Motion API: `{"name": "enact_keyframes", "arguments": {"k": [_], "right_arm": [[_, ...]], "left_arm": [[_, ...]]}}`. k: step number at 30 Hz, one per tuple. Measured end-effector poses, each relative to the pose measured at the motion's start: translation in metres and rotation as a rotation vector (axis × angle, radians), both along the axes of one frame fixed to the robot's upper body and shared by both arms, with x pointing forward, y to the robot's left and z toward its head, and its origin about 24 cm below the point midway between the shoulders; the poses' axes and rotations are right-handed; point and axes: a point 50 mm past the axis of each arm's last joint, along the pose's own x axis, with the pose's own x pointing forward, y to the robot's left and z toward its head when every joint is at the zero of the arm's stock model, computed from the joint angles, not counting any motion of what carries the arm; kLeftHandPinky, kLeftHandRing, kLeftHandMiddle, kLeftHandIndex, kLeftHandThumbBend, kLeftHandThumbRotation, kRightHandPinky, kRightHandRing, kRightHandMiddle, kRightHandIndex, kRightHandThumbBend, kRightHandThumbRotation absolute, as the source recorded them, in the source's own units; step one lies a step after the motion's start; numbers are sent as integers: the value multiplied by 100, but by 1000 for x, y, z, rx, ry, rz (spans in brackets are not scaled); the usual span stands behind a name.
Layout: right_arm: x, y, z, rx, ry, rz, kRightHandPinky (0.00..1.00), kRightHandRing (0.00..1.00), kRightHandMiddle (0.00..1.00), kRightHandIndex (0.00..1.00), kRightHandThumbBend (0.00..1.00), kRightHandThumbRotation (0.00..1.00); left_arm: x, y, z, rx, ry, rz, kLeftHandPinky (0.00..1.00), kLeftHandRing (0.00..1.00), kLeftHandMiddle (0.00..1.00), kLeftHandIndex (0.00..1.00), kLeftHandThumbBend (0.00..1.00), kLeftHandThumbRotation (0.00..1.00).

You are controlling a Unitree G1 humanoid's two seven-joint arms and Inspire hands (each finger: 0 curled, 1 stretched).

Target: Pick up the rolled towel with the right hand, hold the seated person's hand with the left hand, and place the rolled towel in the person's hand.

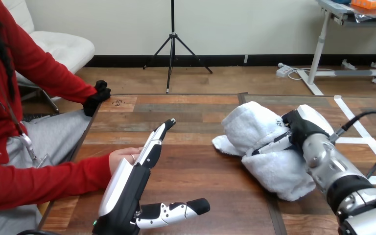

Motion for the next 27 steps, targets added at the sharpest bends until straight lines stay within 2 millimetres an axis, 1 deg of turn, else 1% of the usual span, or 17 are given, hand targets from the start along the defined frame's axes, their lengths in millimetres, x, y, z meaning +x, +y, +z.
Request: {"name": "enact_keyframes", "arguments": {"k": [4, 19, 23, 27], "right_arm": [[-1, -3, 0, 27, -18, -9, 32, 41, 50, 47, 87, 0], [-6, -14, -1, 116, -112, -58, 39, 47, 55, 47, 84, 0], [-8, -16, 0, 149, -151, -70, 38, 45, 54, 47, 83, 0], [-9, -18, 1, 192, -191, -83, 37, 43, 51, 46, 83, 0]], "left_arm": [[0, 0, 1, 2, -3, -1, 96, 99, 97, 97, 100, 58], [1, 0, 4, 5, -16, 0, 96, 99, 97, 98, 100, 58], [1, 0, 4, 8, -15, 2, 96, 99, 97, 98, 100, 57], [2, 1, 4, 11, -12, 7, 97, 99, 97, 98, 100, 57]]}}
